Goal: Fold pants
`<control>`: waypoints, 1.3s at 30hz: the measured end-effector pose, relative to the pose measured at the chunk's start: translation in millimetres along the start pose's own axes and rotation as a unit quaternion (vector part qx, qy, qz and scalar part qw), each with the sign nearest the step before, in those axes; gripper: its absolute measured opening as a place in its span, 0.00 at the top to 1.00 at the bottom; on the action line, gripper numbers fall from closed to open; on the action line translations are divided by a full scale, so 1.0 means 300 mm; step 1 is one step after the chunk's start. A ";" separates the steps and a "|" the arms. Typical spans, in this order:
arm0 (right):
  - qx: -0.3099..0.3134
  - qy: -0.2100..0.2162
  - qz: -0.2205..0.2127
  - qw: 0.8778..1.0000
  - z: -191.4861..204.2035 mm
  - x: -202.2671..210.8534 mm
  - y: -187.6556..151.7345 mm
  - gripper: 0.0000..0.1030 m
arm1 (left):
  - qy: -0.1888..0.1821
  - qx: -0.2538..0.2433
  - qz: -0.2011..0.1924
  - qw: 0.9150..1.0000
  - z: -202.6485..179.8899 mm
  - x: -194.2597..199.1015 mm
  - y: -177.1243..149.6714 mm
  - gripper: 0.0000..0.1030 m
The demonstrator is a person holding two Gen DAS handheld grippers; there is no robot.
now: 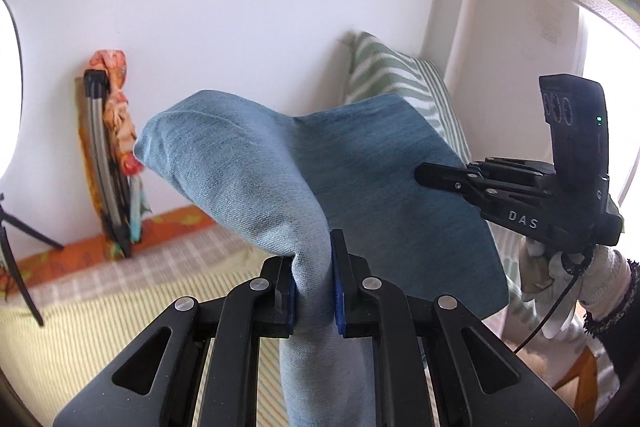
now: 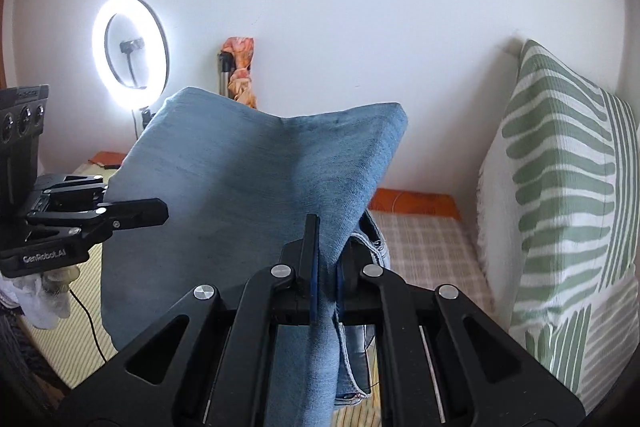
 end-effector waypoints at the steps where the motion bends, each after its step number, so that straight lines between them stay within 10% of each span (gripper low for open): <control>1: 0.001 0.000 0.001 1.000 -0.006 -0.027 0.014 0.93 | 0.003 0.001 -0.001 1.000 0.022 -0.020 0.009 0.88; 23: -0.011 -0.015 0.135 0.991 -0.167 -0.957 -0.084 0.86 | 0.086 0.050 0.093 0.991 0.510 -0.628 -0.132 0.81; 27: -0.023 -0.044 0.140 0.989 -0.198 -0.958 -0.102 0.61 | 0.090 0.055 0.110 0.988 0.528 -0.632 -0.145 0.80; 32: -0.032 -0.058 0.119 0.991 -0.201 -0.863 -0.091 0.42 | 0.098 0.055 0.103 0.988 0.530 -0.589 -0.147 0.53; 39: -0.036 -0.051 0.096 0.993 -0.144 -0.700 -0.042 0.40 | 0.110 0.046 0.066 0.991 0.492 -0.416 -0.085 0.42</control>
Point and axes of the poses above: each gripper's, at about its wrist camera, not at the fingertips, and x roughly against the way its jaws point, z to its left, y to its top, the point moved 7 cm from there along -x, roughly the way its jaws point, and after that the axes turned 1 degree about x, right-handed, at the moved point
